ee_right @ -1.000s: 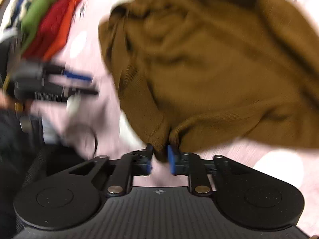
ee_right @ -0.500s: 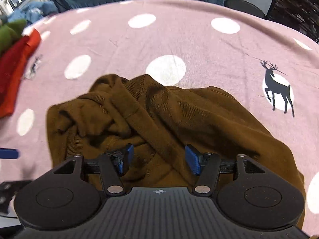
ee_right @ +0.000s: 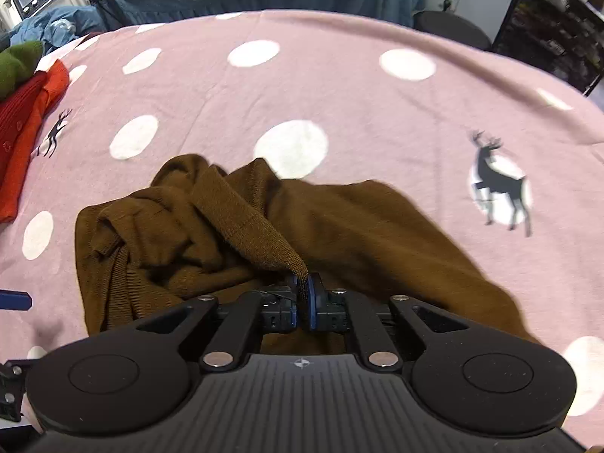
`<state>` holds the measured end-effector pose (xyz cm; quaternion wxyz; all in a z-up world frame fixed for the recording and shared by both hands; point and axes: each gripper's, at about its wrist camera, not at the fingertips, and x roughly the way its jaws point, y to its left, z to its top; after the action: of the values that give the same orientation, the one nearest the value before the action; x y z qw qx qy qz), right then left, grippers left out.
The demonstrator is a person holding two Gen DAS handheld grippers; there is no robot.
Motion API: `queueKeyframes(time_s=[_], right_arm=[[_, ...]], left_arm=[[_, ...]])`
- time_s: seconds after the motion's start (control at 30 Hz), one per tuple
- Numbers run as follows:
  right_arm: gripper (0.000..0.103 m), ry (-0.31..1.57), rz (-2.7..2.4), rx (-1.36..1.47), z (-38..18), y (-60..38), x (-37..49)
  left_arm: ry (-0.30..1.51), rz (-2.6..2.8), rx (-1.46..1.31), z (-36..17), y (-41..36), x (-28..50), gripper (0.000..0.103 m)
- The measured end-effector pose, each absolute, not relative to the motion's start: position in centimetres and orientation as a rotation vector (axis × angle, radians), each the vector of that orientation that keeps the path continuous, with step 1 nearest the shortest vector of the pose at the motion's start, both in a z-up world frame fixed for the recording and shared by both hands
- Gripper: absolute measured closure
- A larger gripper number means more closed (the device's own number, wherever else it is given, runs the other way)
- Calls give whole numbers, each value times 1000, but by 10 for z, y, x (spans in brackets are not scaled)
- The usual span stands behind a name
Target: Fold small clothes
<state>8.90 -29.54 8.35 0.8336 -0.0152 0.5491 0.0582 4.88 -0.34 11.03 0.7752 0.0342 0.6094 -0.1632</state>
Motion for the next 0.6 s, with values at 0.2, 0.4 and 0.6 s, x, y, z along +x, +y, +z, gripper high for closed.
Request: queueKeyframes(time_s=[0.2, 0.4, 0.6], right_arm=[[94, 1142, 64, -31, 99, -318, 84], [94, 1127, 7, -29, 108, -342, 78], [94, 1111, -58, -6, 114, -369, 71]], left_arm=[[1291, -402, 141, 117, -25, 61, 15], [1261, -430, 212, 119, -42, 73, 15], [1223, -426, 299, 116, -51, 90, 15]])
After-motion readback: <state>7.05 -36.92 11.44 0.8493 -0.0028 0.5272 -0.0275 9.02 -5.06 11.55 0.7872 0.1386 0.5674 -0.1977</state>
